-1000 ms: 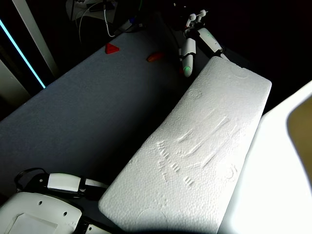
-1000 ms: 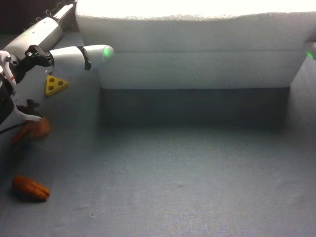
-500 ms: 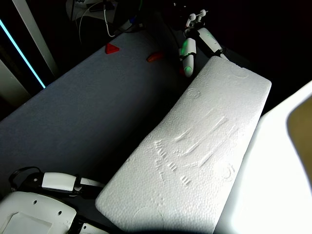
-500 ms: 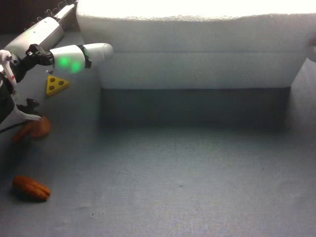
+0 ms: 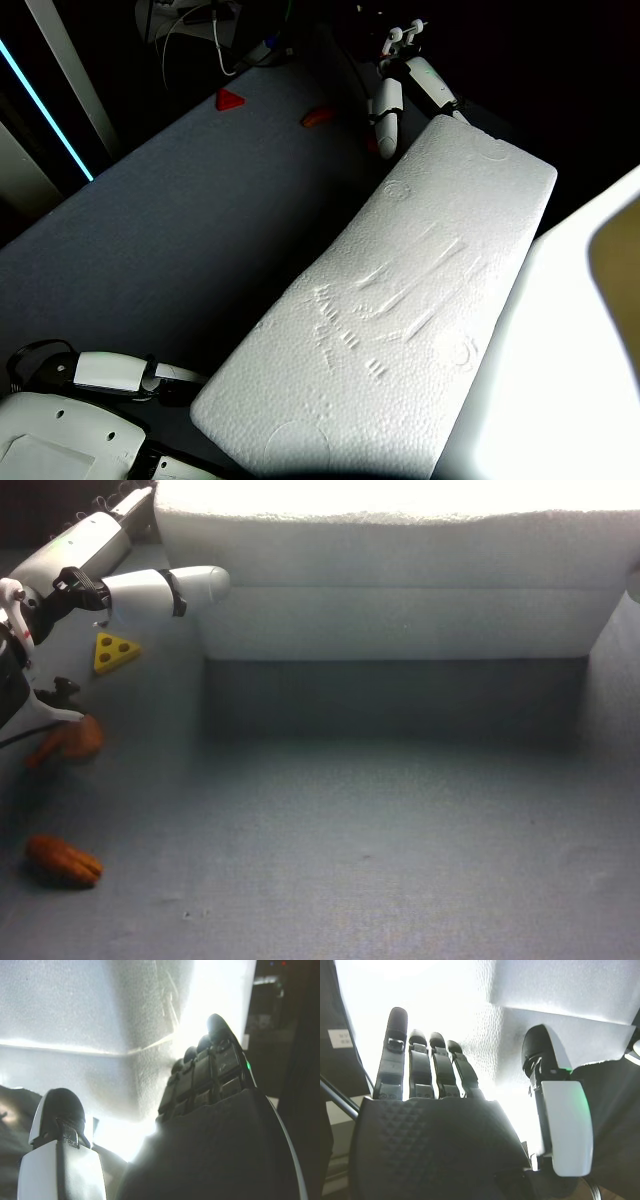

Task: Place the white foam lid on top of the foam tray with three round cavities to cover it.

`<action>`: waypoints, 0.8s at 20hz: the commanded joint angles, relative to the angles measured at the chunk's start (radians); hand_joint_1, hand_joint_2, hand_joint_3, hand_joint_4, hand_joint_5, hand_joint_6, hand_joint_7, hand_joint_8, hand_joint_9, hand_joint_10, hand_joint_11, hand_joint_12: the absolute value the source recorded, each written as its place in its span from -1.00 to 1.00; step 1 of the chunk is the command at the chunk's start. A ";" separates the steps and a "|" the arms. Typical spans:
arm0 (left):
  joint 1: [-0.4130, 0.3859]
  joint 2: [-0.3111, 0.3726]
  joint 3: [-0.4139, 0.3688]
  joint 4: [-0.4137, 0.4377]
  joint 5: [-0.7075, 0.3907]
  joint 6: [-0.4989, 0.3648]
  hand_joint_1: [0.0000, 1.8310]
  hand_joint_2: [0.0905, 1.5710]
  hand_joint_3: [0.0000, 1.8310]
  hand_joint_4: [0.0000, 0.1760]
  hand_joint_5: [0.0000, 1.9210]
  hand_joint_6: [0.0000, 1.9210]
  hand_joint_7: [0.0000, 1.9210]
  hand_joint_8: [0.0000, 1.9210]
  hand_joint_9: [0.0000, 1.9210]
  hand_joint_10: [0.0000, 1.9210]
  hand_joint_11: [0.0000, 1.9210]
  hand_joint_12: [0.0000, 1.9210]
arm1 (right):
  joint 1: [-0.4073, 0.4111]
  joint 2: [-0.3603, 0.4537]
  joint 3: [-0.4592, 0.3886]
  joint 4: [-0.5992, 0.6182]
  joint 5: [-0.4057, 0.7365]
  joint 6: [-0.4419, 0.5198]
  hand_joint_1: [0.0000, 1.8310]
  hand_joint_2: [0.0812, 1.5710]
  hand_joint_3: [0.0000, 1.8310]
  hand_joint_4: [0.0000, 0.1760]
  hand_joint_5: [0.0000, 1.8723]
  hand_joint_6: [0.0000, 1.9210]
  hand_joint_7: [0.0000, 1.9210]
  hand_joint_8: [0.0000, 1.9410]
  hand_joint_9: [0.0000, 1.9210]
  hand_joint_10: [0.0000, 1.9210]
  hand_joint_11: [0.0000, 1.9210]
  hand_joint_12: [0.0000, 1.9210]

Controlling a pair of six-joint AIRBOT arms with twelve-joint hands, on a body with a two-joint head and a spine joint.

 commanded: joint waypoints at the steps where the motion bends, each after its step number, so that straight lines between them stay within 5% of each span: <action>1: -0.015 0.004 -0.008 0.032 -0.138 -0.006 -0.51 0.31 -1.00 -0.92 -0.92 -1.00 -1.00 -1.00 -1.00 -1.00 -1.00 -0.65 | 0.018 0.015 -0.005 -0.041 0.133 0.002 -0.48 0.57 -1.00 -1.00 -1.00 -1.00 -1.00 -1.00 -1.00 -1.00 -1.00 -0.56; 6: -0.015 0.021 -0.033 0.042 -0.183 -0.007 -0.52 0.32 -1.00 -0.72 -0.92 -1.00 -1.00 -1.00 -1.00 -1.00 -1.00 -0.80 | 0.036 0.031 -0.031 -0.078 0.166 0.002 -0.42 0.59 -0.99 -1.00 -1.00 -1.00 -1.00 -1.00 -1.00 -1.00 -1.00 -0.41; 12: -0.014 0.025 -0.039 0.044 -0.198 -0.010 -0.48 0.33 -1.00 -0.75 -0.91 -1.00 -1.00 -1.00 -1.00 -1.00 -1.00 -0.99 | 0.041 0.036 -0.038 -0.088 0.175 0.002 -0.44 0.59 -1.00 -1.00 -1.00 -1.00 -1.00 -1.00 -1.00 -1.00 -1.00 -0.88; 16: -0.018 0.028 -0.040 0.048 -0.203 -0.012 -0.50 0.28 -1.00 -0.33 -0.91 -1.00 -1.00 -1.00 -1.00 -1.00 -1.00 -1.00 | 0.045 0.036 -0.037 -0.091 0.177 0.002 -0.47 0.58 -1.00 -1.00 -1.00 -1.00 -1.00 -1.00 -1.00 -1.00 -0.98 -0.99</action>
